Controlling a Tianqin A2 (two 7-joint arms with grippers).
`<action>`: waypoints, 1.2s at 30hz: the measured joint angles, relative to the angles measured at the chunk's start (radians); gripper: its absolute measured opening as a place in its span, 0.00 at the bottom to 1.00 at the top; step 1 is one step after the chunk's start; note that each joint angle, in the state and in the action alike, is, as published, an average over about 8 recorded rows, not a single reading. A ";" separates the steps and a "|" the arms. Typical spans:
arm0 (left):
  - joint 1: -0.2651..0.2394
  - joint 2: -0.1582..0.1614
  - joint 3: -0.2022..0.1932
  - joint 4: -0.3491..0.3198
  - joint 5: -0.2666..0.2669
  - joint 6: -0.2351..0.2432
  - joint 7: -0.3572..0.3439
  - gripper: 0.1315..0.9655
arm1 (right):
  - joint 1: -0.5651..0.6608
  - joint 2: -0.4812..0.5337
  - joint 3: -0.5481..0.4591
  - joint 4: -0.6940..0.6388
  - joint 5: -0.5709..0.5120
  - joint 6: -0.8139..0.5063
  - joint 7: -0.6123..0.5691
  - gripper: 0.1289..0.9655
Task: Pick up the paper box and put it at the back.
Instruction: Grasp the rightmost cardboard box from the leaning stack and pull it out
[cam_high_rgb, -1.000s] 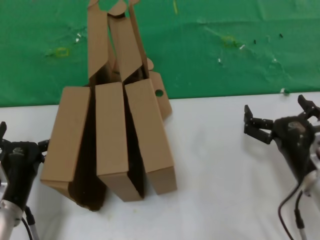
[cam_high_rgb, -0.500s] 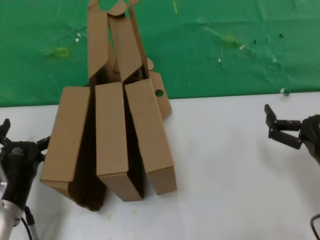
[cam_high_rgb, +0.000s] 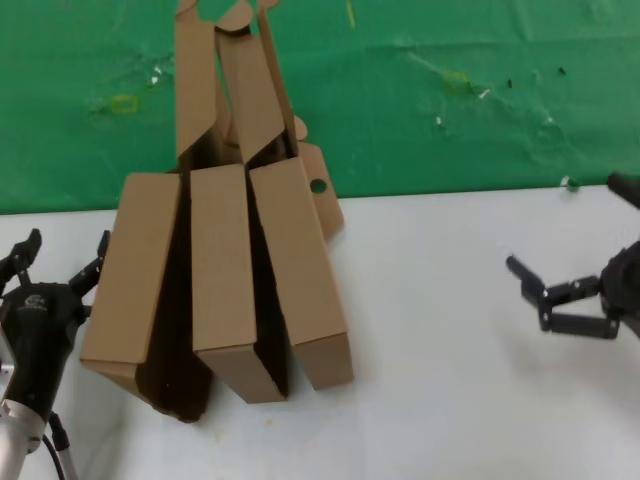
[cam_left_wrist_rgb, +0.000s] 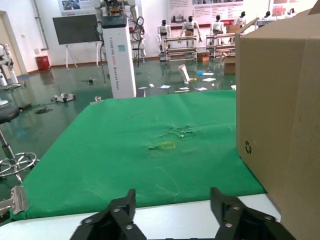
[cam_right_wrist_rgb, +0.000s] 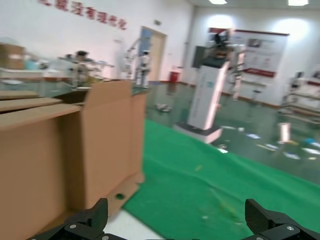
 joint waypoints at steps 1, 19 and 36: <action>0.000 0.000 0.000 0.000 0.000 0.000 0.000 0.60 | 0.000 0.013 -0.001 -0.006 0.006 -0.019 0.000 1.00; 0.000 0.000 0.000 0.000 0.000 0.000 0.000 0.14 | 0.114 0.144 -0.302 -0.102 -0.136 -0.100 0.035 1.00; 0.000 0.000 0.000 0.000 0.000 0.000 0.000 0.02 | 0.232 0.166 -0.544 -0.049 -0.264 -0.087 0.120 0.99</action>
